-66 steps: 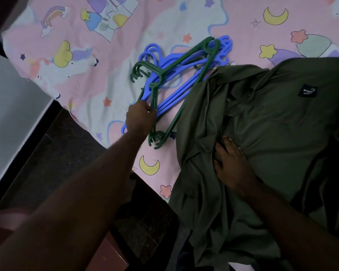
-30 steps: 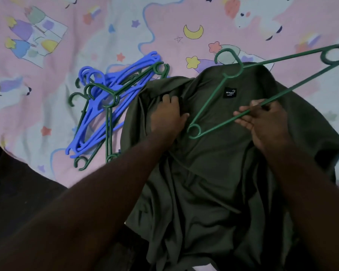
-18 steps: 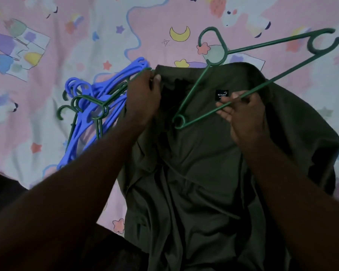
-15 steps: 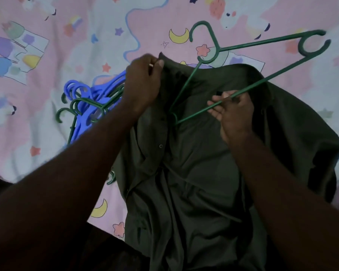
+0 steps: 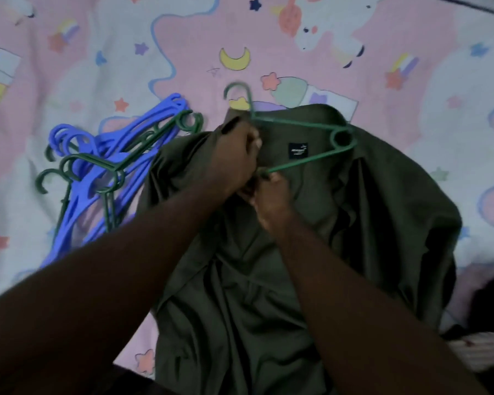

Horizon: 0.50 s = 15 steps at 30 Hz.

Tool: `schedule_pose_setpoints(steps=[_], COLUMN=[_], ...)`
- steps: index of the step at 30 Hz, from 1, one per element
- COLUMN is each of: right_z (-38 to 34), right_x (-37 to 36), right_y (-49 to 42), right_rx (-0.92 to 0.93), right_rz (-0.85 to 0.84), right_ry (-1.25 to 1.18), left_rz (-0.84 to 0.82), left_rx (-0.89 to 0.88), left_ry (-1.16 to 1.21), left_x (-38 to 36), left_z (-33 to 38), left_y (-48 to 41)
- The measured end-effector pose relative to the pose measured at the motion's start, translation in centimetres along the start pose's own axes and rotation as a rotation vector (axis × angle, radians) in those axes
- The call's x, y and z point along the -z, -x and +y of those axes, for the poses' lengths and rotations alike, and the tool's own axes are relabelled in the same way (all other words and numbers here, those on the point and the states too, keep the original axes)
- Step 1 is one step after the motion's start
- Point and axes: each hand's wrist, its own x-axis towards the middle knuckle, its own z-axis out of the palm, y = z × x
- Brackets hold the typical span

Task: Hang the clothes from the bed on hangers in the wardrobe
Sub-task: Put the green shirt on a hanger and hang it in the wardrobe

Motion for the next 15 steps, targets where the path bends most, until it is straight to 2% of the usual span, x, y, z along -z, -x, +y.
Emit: schedule_pose_setpoints(steps=[2, 4, 5, 7, 8, 9, 10, 11, 13, 15], right_z=[0.3, -0.5, -0.9, -2.1, -2.8, -3.5, -4.2, -5.0, -5.9, -6.6], right_x=[1.7, 4.1, 5.5, 8.2, 9.5, 10.5, 11.4, 11.9, 12.6, 13.2], right_y=[-0.1, -0.3, -0.3, 0.4, 1.0, 1.3, 1.4, 1.1, -0.1, -1.3], right_rx=[-0.058, -0.012, 0.105, 0.464, 0.637, 0.737, 0.737, 0.657, 0.442, 0.347], right_rz=[-0.031, -0.034, 0.029, 0.326, 0.481, 0.601, 0.685, 0.73, 0.737, 0.705], right_ry=[0.298, 0.591, 0.771, 1.054, 1.091, 1.087, 1.077, 1.087, 1.136, 1.206], left_rz=[-0.07, -0.041, -0.039, -0.13, -0.194, -0.229, -0.231, -0.219, -0.21, -0.226], left_rx=[0.028, -0.021, -0.066, -0.142, -0.149, -0.136, -0.108, -0.073, -0.025, -0.014], left_ry=[-0.083, -0.14, -0.168, -0.269, -0.334, -0.401, -0.459, -0.508, -0.598, -0.632], left_x=[-1.2, -1.4, -1.4, -1.3, -1.3, -1.5, -1.6, -1.8, -2.1, -2.5], left_z=[-1.2, -2.0, -2.2, -2.2, -2.1, -2.0, -1.8, -1.6, -1.4, -1.5], left_y=[1.1, 1.7, 1.9, 2.3, 2.5, 2.5, 2.5, 2.4, 2.2, 2.1])
